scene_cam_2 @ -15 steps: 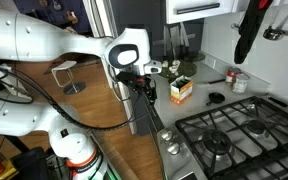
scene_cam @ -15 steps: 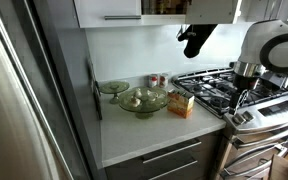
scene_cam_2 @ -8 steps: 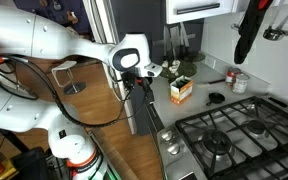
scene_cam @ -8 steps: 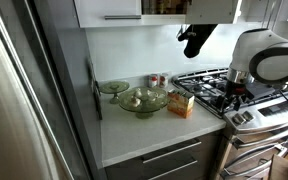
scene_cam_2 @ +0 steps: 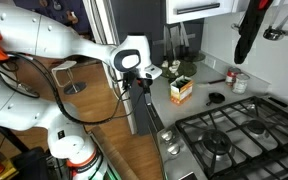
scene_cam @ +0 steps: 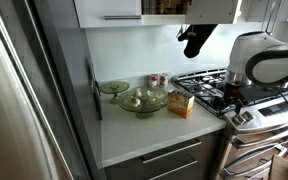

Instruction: Remove two sachets from the orange box

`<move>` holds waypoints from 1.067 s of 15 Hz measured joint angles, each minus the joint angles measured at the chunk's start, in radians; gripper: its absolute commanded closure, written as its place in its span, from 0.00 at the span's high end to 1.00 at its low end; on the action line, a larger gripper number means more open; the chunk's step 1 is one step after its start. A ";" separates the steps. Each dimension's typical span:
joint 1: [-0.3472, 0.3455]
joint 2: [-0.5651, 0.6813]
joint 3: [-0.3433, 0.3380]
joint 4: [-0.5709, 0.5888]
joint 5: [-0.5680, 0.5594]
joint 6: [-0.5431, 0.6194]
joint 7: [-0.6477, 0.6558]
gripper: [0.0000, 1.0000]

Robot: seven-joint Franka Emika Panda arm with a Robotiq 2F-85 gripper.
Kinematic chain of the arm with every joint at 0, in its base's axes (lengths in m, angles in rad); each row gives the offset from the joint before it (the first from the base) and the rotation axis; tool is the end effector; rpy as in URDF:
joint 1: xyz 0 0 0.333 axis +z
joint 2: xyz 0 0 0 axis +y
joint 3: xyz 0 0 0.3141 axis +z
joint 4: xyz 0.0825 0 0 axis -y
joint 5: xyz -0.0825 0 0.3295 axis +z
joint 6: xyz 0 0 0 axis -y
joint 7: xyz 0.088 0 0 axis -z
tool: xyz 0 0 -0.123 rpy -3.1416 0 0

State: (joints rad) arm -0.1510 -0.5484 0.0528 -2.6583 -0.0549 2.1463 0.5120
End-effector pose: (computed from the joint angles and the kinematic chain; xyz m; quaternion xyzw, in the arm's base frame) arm 0.3224 -0.0348 0.4259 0.9562 -0.2897 0.0248 0.0327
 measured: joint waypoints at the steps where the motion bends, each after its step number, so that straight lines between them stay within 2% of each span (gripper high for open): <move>1: -0.001 0.000 0.000 0.001 0.000 0.000 0.000 1.00; 3: -0.001 0.004 0.002 0.005 0.008 0.009 0.031 1.00; 5: -0.002 0.018 0.015 0.018 0.044 0.048 0.120 1.00; 14: -0.032 0.134 0.096 0.155 0.056 0.220 0.632 1.00; 16: -0.028 0.146 0.095 0.166 0.052 0.225 0.643 1.00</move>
State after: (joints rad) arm -0.1785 -0.4022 0.1476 -2.4925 -0.0031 2.3709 1.1546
